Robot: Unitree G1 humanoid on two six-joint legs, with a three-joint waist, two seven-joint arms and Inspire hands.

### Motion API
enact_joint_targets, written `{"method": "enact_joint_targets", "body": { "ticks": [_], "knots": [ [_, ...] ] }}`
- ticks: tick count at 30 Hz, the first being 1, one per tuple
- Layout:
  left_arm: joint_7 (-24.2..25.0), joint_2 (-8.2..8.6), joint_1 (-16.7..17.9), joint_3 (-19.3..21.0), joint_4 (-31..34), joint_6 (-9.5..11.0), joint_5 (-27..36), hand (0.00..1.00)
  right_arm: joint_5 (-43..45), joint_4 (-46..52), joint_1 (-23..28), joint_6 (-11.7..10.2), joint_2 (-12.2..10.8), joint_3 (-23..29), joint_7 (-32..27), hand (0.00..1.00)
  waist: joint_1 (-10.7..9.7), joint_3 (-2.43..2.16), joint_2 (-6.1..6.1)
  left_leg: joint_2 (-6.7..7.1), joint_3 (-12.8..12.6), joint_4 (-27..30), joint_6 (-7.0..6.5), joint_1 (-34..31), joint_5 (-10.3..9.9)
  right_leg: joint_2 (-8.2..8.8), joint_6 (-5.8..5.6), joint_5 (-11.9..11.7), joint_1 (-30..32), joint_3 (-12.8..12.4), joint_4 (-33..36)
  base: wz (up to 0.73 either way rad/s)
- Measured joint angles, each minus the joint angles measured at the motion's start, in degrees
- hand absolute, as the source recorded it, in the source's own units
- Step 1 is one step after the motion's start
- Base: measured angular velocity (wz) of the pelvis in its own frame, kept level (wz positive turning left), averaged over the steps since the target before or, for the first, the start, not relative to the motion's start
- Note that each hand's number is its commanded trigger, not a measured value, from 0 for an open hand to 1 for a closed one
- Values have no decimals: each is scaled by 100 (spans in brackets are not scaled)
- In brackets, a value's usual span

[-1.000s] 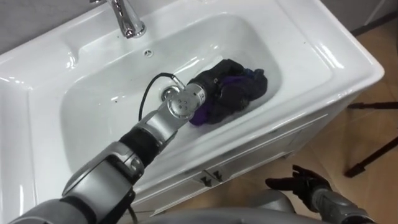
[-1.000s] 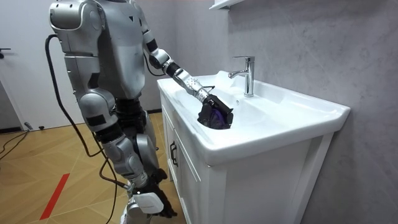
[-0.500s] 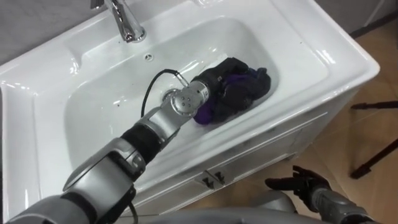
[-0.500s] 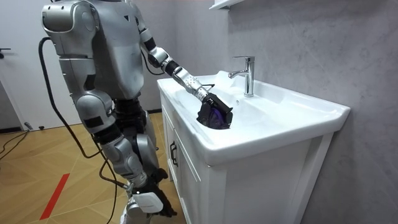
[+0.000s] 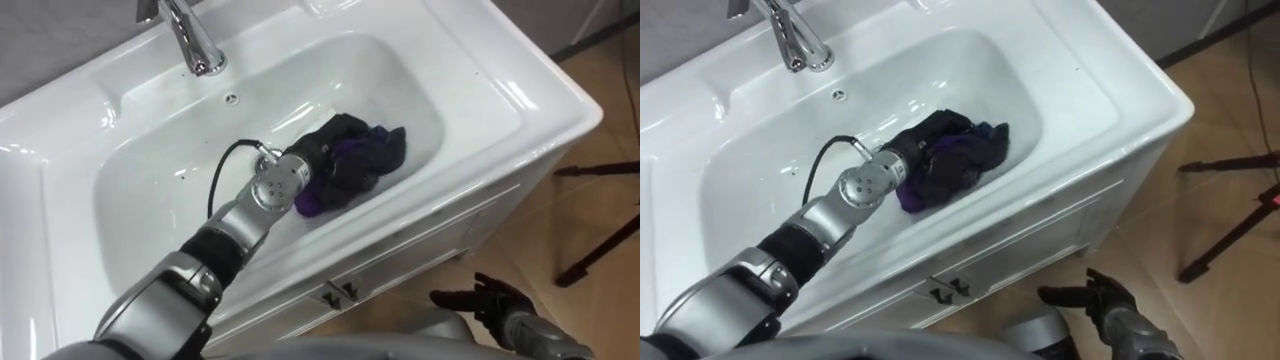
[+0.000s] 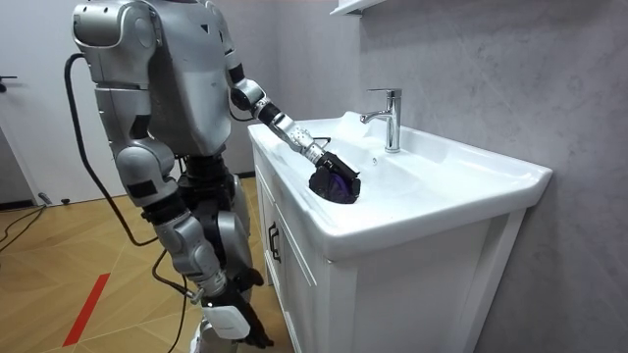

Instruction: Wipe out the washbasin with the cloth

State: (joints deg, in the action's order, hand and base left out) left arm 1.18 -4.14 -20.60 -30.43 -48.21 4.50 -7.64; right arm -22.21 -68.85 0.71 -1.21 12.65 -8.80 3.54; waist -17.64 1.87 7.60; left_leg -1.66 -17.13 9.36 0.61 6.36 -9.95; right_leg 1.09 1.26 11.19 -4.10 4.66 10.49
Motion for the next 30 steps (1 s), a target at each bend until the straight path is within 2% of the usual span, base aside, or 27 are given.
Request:
{"method": "enact_joint_targets", "body": {
  "ticks": [3, 8, 10, 14, 16, 18, 19, 20, 22, 23, 25, 26, 28, 30],
  "knots": [
    [-77, 5, 27, 123, -171, 36, -41, 100, -17, 4, 44, 2, -31, 27, -101, 0, 68, -1, -48, -2, 5, 0, 0, 3, 0, -2, 1, 1, -4, -12, 3, 0],
    [-254, -25, 171, 349, -366, 205, -516, 100, -252, -32, 155, 4, -112, 269, -147, 0, 89, -43, -99, -13, 8, 0, 0, 31, 0, -18, 2, 2, 0, -62, 14, -3],
    [-353, -46, 242, 516, -359, 208, -840, 100, -596, -62, 299, 9, -135, 476, -122, 0, 84, -76, -106, -17, 7, -1, 0, 47, 0, -26, 8, -2, -12, -82, 25, -2],
    [-420, -91, 463, 900, -380, 200, -1450, 100, -1277, -235, 580, 95, -128, 973, -7, 0, 74, -97, -131, -17, 6, -7, 1, 172, 0, -34, 14, 0, -123, -141, 19, -7],
    [-455, -120, 520, 1185, -352, 155, -2095, 100, -1323, -471, 708, 154, -115, 1497, 46, 0, 47, -98, -133, -16, 6, -8, 1, 190, 0, -33, 15, 6, -128, -147, 22, 0],
    [-494, -163, 557, 1329, -355, 112, -2565, 100, -1278, -717, 745, 212, -46, 1772, 48, 0, 49, -101, -137, -14, 11, -14, 1, 224, 0, -36, 14, 11, -143, -173, 29, -4],
    [-532, -175, 616, 1425, -368, 24, -2856, 100, -1174, -794, 844, 275, 11, 1892, 46, 0, 49, -110, -147, -13, 15, -15, 1, 245, 0, -36, 12, 14, -168, -172, 32, 0],
    [-552, -180, 653, 1479, -376, -15, -2935, 100, -1084, -805, 870, 298, 25, 1946, 46, 0, 46, -114, -156, -14, 18, -15, 1, 256, 0, -36, 13, 16, -185, -167, 35, 0],
    [-700, -197, 784, 1779, -444, -93, -3149, 100, -613, -1002, 1000, 428, 53, 2224, 53, 0, 33, -165, -239, -22, 42, -24, 1, 367, 0, -48, 28, 44, -258, -184, 69, 0],
    [-734, -216, 808, 1837, -492, -96, -3158, 100, -532, -1044, 1025, 484, 60, 2256, 53, 0, 46, -176, -260, -24, 43, -25, 1, 390, 0, -48, 32, 54, -272, -185, 82, -6],
    [-812, -389, 839, 2020, -645, -170, -3410, 100, -165, -1122, 1076, 694, 64, 2387, 39, 0, 53, -211, -333, -46, 26, -23, 15, 429, -9, -48, 44, 107, -280, -230, 151, -6],
    [-842, -427, 837, 2084, -690, -209, -3497, 100, -75, -1124, 1077, 738, 66, 2410, 38, 0, 53, -214, -338, -61, 25, -21, 29, 432, -17, -59, 50, 103, -281, -231, 149, -4],
    [-968, -546, 862, 2300, -787, -426, -3736, 100, 139, -1149, 1072, 853, 70, 2427, 38, 0, 74, -219, -345, -90, 27, -19, 35, 459, -22, -120, 63, 58, -285, -238, 128, -3],
    [-1075, -628, 970, 2476, -784, -480, -3817, 100, 248, -1153, 1062, 938, 70, 2428, 40, 0, 121, -218, -342, -108, 8, -18, 35, 475, -22, -131, 75, 37, -286, -279, 132, -9]
  ]
}}
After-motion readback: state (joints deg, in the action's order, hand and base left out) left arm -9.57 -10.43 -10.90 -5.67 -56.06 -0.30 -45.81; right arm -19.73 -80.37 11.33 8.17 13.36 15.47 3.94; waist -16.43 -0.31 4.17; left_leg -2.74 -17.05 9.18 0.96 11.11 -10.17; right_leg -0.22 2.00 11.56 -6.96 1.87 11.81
